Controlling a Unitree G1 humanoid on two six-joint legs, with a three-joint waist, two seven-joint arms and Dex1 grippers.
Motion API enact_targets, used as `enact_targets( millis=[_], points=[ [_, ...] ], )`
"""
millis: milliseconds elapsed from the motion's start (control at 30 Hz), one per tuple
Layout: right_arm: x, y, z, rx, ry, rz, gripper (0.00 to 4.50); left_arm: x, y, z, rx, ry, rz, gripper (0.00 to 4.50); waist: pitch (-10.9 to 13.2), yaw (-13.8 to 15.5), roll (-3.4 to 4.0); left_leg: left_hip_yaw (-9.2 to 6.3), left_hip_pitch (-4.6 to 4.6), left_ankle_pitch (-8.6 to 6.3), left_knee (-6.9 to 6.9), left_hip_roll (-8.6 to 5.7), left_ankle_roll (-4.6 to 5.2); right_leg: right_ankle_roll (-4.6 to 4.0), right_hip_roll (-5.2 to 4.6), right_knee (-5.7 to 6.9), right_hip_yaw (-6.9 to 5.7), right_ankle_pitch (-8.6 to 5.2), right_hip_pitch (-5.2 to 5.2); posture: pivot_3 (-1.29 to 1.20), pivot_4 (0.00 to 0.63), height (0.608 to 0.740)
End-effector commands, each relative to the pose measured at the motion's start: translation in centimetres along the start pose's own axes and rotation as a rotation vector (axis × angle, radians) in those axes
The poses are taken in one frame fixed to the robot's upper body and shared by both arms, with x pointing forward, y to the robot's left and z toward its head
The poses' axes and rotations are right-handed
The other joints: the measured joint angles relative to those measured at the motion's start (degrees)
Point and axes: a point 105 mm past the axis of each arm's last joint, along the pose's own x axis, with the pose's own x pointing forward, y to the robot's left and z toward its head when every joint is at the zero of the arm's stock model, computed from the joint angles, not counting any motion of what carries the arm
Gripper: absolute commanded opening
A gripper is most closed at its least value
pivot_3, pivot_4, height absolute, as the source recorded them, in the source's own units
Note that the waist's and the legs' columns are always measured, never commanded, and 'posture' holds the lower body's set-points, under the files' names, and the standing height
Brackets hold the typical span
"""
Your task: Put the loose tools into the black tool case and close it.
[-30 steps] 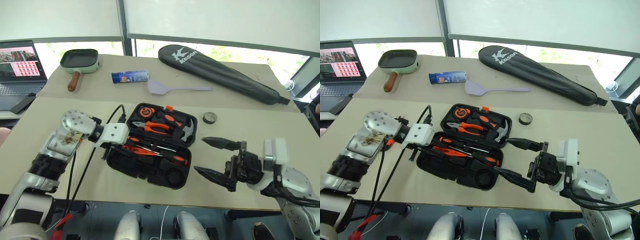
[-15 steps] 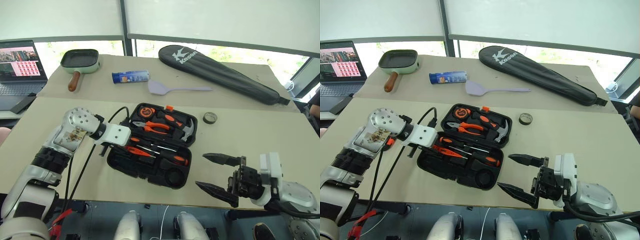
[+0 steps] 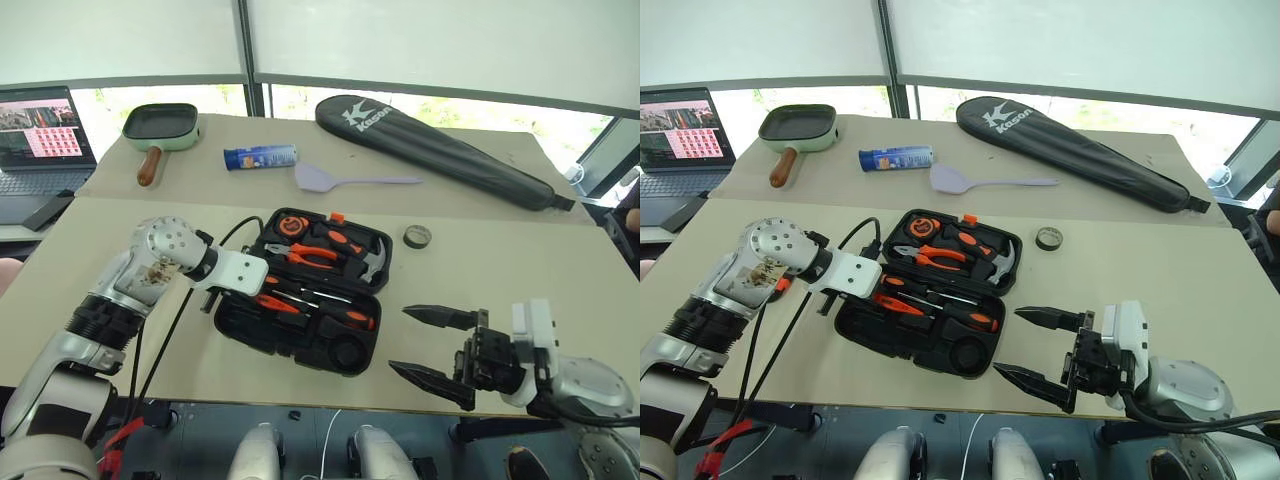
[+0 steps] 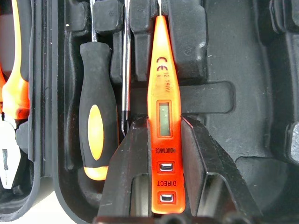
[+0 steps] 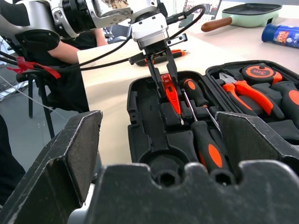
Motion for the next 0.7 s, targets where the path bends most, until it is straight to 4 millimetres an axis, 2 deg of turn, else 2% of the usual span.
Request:
enact_targets(
  millis=[33,100,200,367,433,500,533,700],
  points=[
    [0.3,0.2,0.7,-0.016,-0.023,0.023,4.5,0.6,-0.7,0.0,-0.038,-0.05,-0.021,2.12,0.0,-0.01,0.0,0.0,-0.01,0.0,0.0,0.0,0.0,0.0,0.0,0.0,0.0,0.0,-0.01,0.0,0.15,0.74],
    [0.3,0.3,0.7,0.005,-0.023,0.036,4.5,-0.2,0.7,1.8,-0.013,-0.199,0.063,2.88,0.0,0.03,0.0,-0.02,-0.05,0.0,0.0,-0.01,0.0,0.0,0.0,-0.03,0.0,0.0,-0.02,0.0,0.15,0.74],
    [0.2,0.6,0.5,0.048,-0.009,0.06,4.5,-1.2,0.9,2.5,-0.008,-0.31,0.08,3.94,0.03,0.05,-0.04,-0.03,-0.21,-0.01,0.04,-0.01,0.01,0.02,-0.03,-0.04,-0.01,0.01,-0.13,0.0,0.15,0.74],
    [0.2,0.5,0.1,0.079,0.017,0.091,4.5,-2.6,1.5,3.9,-0.09,-0.513,0.137,3.94,0.03,0.04,-0.04,-0.1,-0.62,0.0,0.19,-0.01,0.02,0.03,-0.01,0.06,-0.03,0.03,-0.49,0.0,0.15,0.74],
    [0.5,0.3,0.2,0.076,0.01,0.095,4.5,-2.6,1.8,3.8,-0.127,-0.555,0.166,3.94,0.03,0.04,-0.04,-0.13,-0.65,0.0,0.25,-0.01,0.02,0.05,-0.01,0.06,-0.04,0.04,-0.49,0.0,0.15,0.74],
    [0.8,0.0,0.4,0.064,-0.003,0.099,4.5,-2.1,1.4,3.0,-0.174,-0.576,0.172,3.42,0.03,0.02,-0.04,-0.13,-0.65,-0.01,0.3,-0.02,0.03,0.07,-0.01,0.06,-0.05,0.05,-0.47,0.0,0.15,0.74],
    [0.9,-0.1,0.5,0.059,-0.008,0.101,4.5,-2.0,1.3,2.7,-0.189,-0.583,0.172,3.32,0.03,0.0,-0.04,-0.14,-0.65,-0.02,0.34,-0.02,0.04,0.08,-0.01,0.07,-0.04,0.06,-0.47,0.0,0.15,0.74],
    [1.1,-0.5,0.9,0.032,-0.025,0.092,4.5,-0.7,0.7,0.7,-0.254,-0.567,0.203,1.44,0.03,-0.03,-0.04,-0.16,-0.71,-0.04,0.38,-0.01,0.07,0.08,0.0,0.07,-0.08,0.06,-0.48,0.0,0.15,0.74]
  ],
)
